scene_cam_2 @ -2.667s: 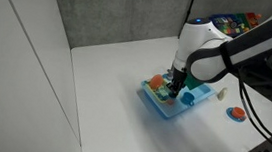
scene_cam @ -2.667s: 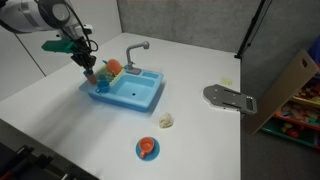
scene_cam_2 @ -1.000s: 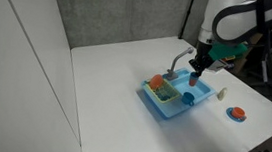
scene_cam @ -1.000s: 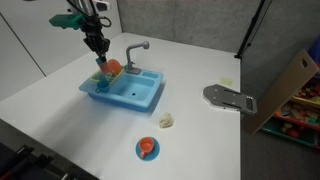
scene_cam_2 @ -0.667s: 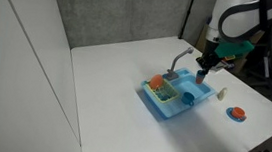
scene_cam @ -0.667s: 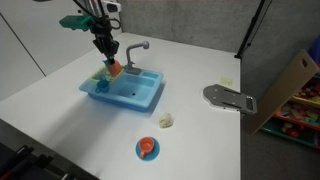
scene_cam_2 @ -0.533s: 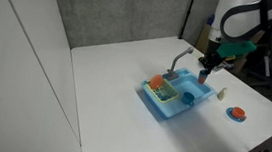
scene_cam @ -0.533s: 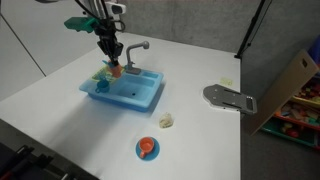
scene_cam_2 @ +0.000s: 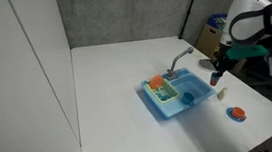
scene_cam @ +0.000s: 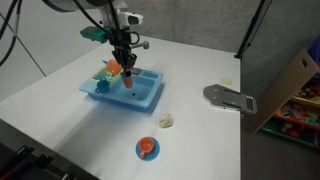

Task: Pick up the stacked cups and put them on the table next to the detergent

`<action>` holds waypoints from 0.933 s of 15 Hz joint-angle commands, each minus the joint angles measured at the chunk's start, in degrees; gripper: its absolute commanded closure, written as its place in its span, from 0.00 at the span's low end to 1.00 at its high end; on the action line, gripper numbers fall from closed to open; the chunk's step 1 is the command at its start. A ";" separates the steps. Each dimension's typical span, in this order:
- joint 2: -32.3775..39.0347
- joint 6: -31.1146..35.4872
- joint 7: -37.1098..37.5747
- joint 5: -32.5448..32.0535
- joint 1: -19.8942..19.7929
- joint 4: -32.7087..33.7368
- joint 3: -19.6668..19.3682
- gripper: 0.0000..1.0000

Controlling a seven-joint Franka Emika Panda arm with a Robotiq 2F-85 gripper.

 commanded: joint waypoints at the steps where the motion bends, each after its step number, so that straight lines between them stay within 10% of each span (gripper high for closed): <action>1: -0.78 0.07 1.60 0.78 -1.96 -1.54 -1.74 0.96; 14: 0.03 4.95 0.43 9.28 -9.72 -5.48 -5.50 0.97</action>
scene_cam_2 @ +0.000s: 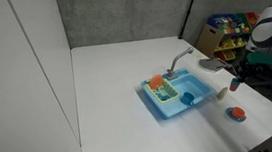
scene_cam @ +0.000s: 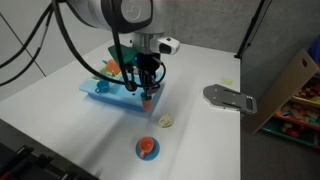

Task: Pick up the stacked cups and put them on the table next to the detergent

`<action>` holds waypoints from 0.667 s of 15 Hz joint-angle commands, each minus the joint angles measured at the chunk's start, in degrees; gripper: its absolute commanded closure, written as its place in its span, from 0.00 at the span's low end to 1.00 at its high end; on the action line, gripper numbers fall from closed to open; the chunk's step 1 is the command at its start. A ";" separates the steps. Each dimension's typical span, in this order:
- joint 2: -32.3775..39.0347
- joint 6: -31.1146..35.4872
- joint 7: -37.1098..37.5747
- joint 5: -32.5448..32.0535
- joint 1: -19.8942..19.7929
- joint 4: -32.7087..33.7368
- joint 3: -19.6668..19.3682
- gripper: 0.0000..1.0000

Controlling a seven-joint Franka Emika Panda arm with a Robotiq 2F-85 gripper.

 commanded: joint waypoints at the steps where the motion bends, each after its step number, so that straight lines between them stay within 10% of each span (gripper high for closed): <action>1: -0.87 1.68 -1.42 3.49 -1.22 -1.38 0.44 0.97; 10: 0.46 1.46 -1.32 3.90 -0.51 -0.57 0.51 0.97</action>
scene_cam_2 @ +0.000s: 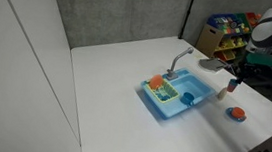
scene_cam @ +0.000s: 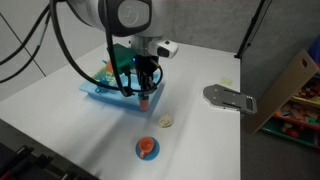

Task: Pick up the stacked cups and put them on the table next to the detergent

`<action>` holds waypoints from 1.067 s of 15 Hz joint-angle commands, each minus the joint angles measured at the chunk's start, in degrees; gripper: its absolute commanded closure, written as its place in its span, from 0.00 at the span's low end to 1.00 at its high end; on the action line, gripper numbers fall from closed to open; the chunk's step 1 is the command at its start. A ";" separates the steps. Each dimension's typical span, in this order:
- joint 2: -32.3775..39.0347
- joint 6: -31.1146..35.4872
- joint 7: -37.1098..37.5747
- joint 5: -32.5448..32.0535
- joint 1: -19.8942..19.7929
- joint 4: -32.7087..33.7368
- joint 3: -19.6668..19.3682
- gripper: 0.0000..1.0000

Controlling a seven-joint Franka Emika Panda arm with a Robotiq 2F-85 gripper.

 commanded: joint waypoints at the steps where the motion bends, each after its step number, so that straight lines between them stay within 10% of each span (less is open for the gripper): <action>1: 1.16 0.18 0.44 -0.13 0.10 0.78 -0.50 0.97; 16: 9.31 3.53 4.91 0.29 -0.27 7.35 -3.39 0.97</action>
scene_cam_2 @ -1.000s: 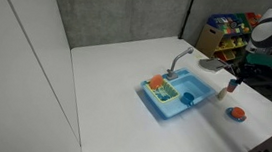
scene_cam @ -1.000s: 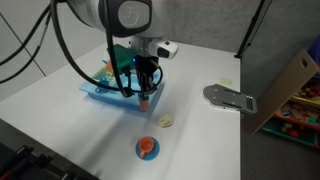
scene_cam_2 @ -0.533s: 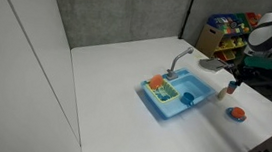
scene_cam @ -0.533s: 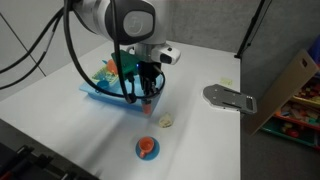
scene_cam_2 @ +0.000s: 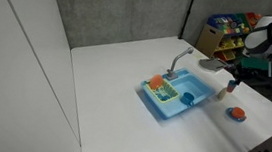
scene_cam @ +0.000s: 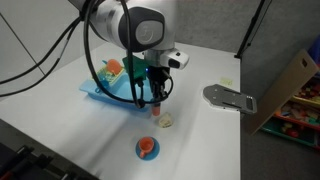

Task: Pick up the stacked cups and put them on the table next to the detergent

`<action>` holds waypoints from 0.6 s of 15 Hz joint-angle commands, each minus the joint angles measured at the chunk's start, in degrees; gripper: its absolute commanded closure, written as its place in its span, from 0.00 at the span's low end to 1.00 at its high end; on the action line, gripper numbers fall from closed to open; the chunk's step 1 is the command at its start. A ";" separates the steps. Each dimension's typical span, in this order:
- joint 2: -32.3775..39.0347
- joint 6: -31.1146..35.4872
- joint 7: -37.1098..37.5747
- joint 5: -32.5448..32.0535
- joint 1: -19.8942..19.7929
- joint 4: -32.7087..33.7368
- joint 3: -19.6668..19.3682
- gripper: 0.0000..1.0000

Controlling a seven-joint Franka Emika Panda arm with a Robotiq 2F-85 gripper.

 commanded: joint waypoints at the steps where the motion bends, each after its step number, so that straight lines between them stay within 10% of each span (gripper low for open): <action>1: 2.55 0.11 2.07 0.37 -0.39 3.06 -1.18 0.97; 9: 5.92 -0.58 5.62 0.86 -1.51 7.68 -3.70 0.97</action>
